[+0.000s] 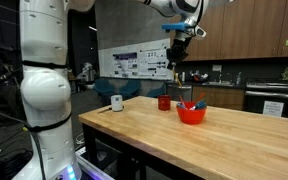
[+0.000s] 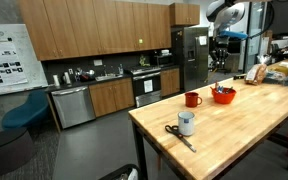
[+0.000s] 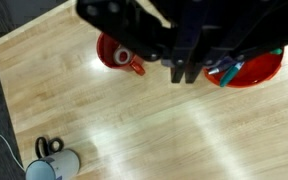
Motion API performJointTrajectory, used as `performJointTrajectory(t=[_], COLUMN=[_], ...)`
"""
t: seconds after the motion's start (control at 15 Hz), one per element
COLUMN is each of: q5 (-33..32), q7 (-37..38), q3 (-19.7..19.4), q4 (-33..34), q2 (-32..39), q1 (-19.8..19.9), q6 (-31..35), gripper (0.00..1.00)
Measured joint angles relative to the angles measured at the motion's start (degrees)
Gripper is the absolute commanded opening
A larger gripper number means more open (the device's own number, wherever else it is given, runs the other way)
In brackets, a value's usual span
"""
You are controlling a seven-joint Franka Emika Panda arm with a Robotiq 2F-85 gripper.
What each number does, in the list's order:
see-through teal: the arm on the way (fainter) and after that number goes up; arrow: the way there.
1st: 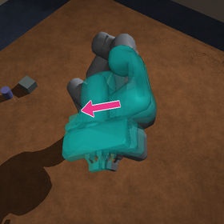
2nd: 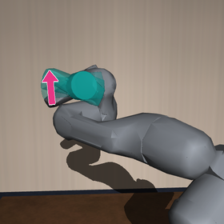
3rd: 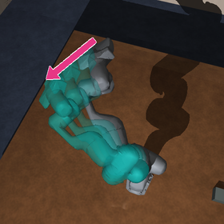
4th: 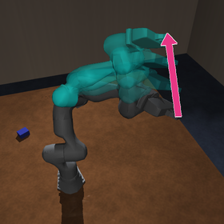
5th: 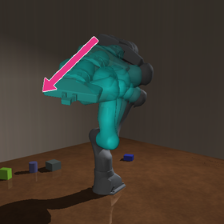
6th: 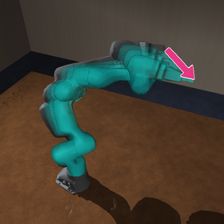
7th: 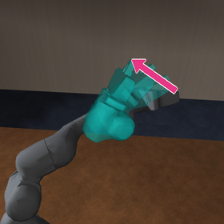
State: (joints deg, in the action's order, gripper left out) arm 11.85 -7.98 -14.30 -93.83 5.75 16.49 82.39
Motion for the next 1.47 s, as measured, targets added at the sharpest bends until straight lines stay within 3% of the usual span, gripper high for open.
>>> performJointTrajectory(t=[0.47, 0.93, 1.47], q5=[-0.44, -3.64, -4.03], q7=[-1.74, 1.73, 7.06], q3=[-1.31, -1.50, -1.06], q4=[1.87, 2.41, 6.00], q2=[0.21, 2.85, 11.39], q1=[1.45, 1.46, 1.30], q6=[-7.24, -7.20, -7.07], gripper=[0.02, 0.02, 0.02])
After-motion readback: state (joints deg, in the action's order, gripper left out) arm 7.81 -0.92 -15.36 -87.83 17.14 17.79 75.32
